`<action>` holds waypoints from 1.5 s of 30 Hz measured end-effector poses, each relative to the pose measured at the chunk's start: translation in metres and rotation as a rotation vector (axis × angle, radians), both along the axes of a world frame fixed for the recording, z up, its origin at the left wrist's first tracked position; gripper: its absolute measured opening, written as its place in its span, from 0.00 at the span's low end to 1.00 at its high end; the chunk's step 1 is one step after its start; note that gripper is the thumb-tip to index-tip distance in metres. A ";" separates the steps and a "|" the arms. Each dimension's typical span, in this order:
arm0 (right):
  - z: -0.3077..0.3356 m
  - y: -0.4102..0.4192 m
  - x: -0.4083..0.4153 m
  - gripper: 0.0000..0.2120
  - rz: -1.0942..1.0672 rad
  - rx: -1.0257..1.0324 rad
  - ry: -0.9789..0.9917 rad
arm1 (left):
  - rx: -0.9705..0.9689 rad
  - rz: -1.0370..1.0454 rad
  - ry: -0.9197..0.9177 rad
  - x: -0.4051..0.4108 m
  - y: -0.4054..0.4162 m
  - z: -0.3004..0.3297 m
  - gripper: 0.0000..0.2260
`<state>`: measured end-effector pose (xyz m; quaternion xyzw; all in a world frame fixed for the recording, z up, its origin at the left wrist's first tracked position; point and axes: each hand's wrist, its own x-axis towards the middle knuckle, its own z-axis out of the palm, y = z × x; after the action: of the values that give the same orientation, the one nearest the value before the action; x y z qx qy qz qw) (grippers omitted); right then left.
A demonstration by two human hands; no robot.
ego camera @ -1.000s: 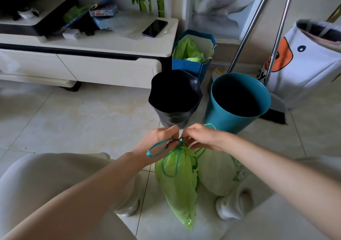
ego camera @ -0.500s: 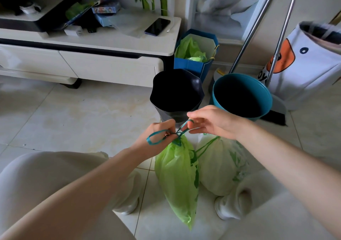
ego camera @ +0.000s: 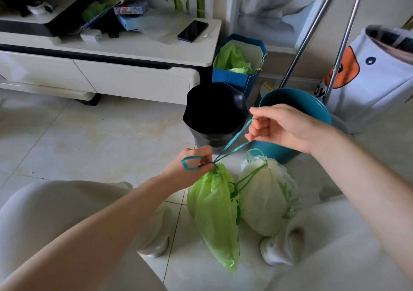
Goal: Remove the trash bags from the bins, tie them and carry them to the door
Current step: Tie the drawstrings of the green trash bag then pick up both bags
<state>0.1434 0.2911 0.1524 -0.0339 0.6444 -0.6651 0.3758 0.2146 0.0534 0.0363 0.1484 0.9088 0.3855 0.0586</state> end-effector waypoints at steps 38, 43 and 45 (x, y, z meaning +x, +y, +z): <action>0.002 -0.013 0.019 0.09 -0.273 0.097 0.238 | 1.188 0.371 -0.953 -0.011 -0.013 0.107 0.12; 0.022 -0.021 0.027 0.12 -0.159 -0.117 0.159 | 1.040 0.194 -1.072 -0.020 0.030 0.113 0.16; 0.025 -0.022 0.029 0.13 -0.104 -0.122 0.183 | 1.000 0.179 -1.064 -0.025 0.041 0.112 0.19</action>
<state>0.1727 0.2693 0.1775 -0.0840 0.6354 -0.7157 0.2775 0.1900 0.0948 0.1486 -0.1244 0.4815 0.7773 0.3854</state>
